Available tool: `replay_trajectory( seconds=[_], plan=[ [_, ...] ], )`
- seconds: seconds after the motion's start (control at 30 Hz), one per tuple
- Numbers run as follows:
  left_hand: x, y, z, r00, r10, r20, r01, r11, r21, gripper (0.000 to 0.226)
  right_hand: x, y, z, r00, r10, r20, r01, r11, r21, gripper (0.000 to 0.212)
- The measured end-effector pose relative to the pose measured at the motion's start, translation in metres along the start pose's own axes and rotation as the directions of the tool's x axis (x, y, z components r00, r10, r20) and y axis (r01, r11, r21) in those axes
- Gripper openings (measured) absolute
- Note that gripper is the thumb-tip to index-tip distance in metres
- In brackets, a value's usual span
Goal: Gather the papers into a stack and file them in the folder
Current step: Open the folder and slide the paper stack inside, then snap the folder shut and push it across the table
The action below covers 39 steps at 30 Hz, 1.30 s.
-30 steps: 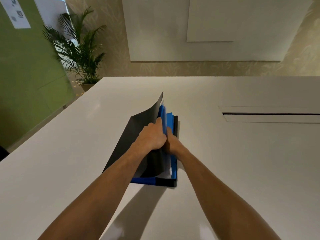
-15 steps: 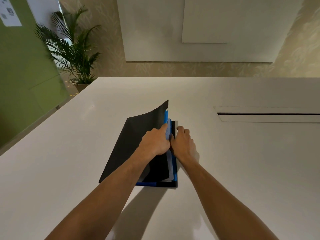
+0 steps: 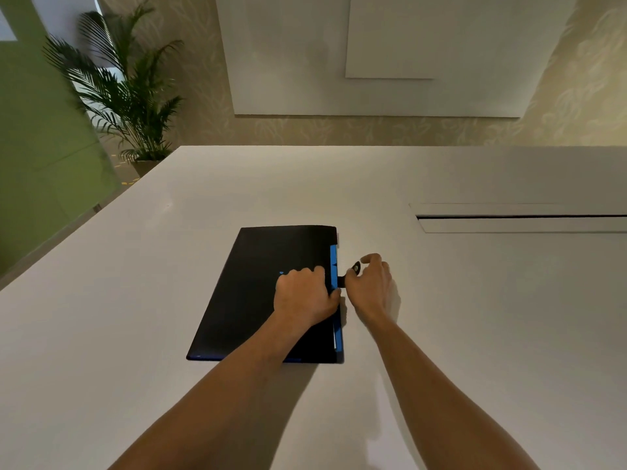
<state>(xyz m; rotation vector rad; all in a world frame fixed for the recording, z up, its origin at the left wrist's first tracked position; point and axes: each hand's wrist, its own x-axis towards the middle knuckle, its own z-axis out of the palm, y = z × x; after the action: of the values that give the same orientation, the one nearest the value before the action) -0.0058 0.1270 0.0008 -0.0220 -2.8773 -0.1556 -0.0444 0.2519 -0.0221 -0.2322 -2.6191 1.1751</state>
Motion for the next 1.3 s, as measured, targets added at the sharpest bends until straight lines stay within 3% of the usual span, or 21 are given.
replay_trajectory(
  seconds=[0.17,0.3,0.43,0.63,0.8,1.3],
  plan=[
    [0.001,-0.023,0.014,0.991,0.118,-0.056,-0.125,0.982,-0.138,0.023,-0.004,0.006,0.003,0.991,-0.116,0.071,0.115,0.993,0.008,0.014],
    [0.001,-0.04,0.021,0.984,0.165,-0.071,-0.178,0.947,-0.269,0.023,-0.007,0.011,0.008,0.966,-0.233,0.116,0.235,0.972,-0.002,0.015],
    [0.0,-0.039,0.024,0.982,0.162,-0.096,-0.185,0.92,-0.345,0.025,-0.006,0.015,0.016,0.934,-0.331,0.135,0.342,0.938,-0.063,0.021],
    [-0.002,-0.041,0.027,0.994,0.109,-0.029,-0.111,0.884,-0.454,0.042,-0.007,0.016,0.021,0.912,-0.36,0.196,0.388,0.911,-0.137,0.026],
    [-0.002,-0.04,0.029,0.98,0.198,-0.026,-0.192,0.897,-0.399,0.037,-0.01,0.014,0.02,0.901,-0.388,0.193,0.421,0.889,-0.178,0.028],
    [0.002,-0.04,0.036,0.974,0.225,-0.001,-0.219,0.945,-0.241,0.041,-0.017,0.009,0.02,0.857,-0.445,0.26,0.515,0.738,-0.435,0.031]
  ],
)
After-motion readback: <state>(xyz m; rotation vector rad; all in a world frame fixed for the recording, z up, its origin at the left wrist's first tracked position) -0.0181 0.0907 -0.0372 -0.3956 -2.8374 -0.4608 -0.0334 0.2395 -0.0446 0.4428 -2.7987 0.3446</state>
